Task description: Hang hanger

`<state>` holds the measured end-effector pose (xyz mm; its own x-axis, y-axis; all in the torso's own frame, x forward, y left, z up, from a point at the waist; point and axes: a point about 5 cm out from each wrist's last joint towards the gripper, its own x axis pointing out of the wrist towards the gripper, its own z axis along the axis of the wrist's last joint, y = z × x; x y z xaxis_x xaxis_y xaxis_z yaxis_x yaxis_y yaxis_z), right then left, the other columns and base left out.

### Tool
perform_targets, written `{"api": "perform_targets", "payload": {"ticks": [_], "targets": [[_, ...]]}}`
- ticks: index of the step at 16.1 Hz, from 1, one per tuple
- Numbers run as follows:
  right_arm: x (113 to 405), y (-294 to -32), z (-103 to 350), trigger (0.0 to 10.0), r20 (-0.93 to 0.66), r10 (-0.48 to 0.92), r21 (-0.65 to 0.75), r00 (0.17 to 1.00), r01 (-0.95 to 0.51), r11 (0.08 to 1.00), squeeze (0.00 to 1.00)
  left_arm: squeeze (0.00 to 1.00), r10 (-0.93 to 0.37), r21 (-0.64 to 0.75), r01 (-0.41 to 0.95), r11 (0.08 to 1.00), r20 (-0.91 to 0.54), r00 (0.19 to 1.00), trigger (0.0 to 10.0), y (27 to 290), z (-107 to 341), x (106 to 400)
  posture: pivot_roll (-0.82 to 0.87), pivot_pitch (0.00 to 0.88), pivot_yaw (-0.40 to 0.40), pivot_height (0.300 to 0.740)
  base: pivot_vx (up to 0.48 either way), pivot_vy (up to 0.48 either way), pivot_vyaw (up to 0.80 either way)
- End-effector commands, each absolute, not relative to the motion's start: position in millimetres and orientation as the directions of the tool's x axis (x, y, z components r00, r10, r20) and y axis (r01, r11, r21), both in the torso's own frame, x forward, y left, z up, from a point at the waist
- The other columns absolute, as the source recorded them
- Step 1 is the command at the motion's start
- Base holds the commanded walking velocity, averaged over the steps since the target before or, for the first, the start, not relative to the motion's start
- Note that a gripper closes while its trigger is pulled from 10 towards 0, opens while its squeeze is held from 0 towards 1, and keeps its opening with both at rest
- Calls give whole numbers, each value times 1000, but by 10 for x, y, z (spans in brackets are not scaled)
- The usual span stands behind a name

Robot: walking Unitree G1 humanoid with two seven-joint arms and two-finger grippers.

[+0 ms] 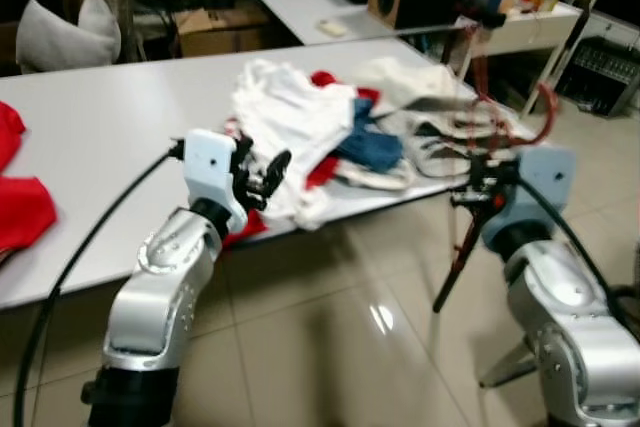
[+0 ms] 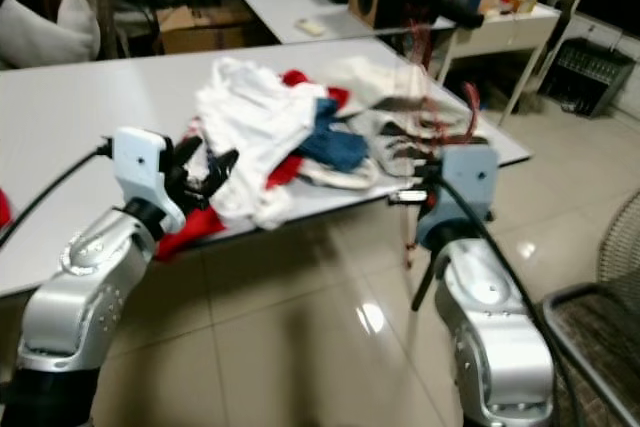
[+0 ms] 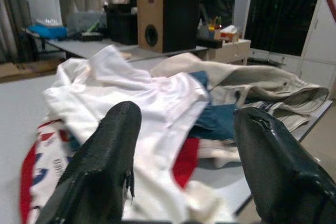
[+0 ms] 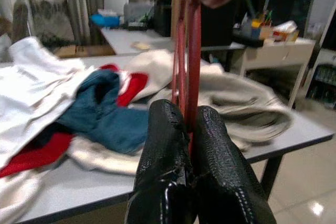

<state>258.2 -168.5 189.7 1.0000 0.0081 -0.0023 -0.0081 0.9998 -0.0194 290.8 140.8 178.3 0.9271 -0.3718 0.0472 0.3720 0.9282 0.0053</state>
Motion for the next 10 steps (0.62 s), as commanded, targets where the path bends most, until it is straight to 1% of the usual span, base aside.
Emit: {"api": "perform_targets", "payload": {"ticks": [1, 2, 3, 5, 7, 10], "targets": [[2587, -1684, 1888, 10000, -7, 5, -26, 1000, -6, 1000, 0, 1000, -384, 17, 384, 923, 44, 922, 10000, 1409, 1791, 2900, -120, 0, 5, 740, 0, 0, 0], [2585, -1683, 1870, 10000, -15, 10, -29, 1000, -10, 1000, 0, 1000, -385, 17, 385, 923, 42, 922, 10000, 1411, 1783, 2897, -120, 0, 5, 740, 0, 0, 0], [2581, -1676, 1787, 10000, -57, 29, -36, 998, -31, 999, 0, 1000, -381, 14, 381, 924, 34, 924, 10000, 1414, 1758, 2895, -121, 0, 1, 740, 0, 0, 0], [2580, -1686, 1706, 10000, -82, 29, -84, 996, -36, 996, 0, 1000, -379, 11, 379, 925, 28, 925, 10000, 1417, 1737, 2891, -123, 0, 1, 740, 0, 0, 0], [2574, -1696, 1666, 10000, -95, 30, -104, 995, -40, 994, 0, 1000, -365, 12, 365, 931, 21, 931, 10000, 1436, 1718, 2898, -123, 0, 1, 740, 0, 0, 0], [2579, -1703, 1620, 10000, -109, 47, -151, 993, -63, 986, 0, 1000, -344, 56, 344, 937, 1, 939, 10000, 1460, 1673, 2915, -124, 0, -1, 740, 0, 0, 0]]}}
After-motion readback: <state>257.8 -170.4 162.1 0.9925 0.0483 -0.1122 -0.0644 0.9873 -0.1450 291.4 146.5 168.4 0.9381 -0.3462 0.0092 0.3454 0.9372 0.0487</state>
